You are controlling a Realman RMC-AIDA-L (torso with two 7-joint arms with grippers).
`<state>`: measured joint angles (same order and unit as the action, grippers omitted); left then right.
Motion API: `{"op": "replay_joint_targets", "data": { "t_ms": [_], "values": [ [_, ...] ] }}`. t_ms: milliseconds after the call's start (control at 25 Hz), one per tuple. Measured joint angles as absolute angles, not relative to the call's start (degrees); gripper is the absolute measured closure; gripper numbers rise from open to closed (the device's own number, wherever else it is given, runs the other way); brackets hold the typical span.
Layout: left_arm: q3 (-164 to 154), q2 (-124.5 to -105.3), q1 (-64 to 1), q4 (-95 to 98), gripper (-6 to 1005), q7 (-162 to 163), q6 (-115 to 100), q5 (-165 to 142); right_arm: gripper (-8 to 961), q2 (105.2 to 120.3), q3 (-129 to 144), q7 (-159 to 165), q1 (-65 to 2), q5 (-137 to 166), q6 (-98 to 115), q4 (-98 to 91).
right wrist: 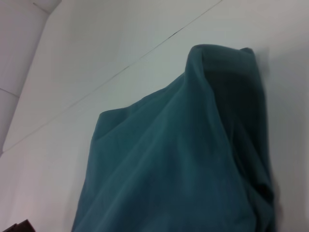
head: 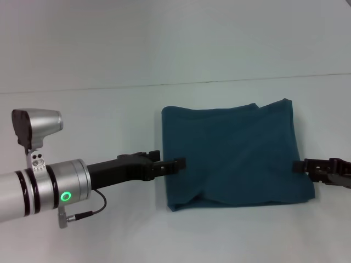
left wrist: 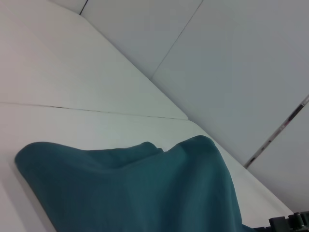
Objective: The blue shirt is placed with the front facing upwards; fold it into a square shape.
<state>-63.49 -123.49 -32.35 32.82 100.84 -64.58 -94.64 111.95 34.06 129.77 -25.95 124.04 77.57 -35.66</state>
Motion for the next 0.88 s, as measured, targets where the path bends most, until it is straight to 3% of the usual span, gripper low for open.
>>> {"op": "replay_joint_targets", "data": {
  "t_ms": [480,880],
  "values": [
    [-63.3,-123.49,-32.3,32.6,114,100.4,-64.2,-94.7,289,112.17,34.1,129.7,-27.3,125.0,78.4,-33.0],
    [-63.6,-123.48,-32.3,32.6,116,100.4,-63.9,-94.7,706,111.70,33.2,128.7,-26.4,126.2,81.1,-33.3]
  ]
}}
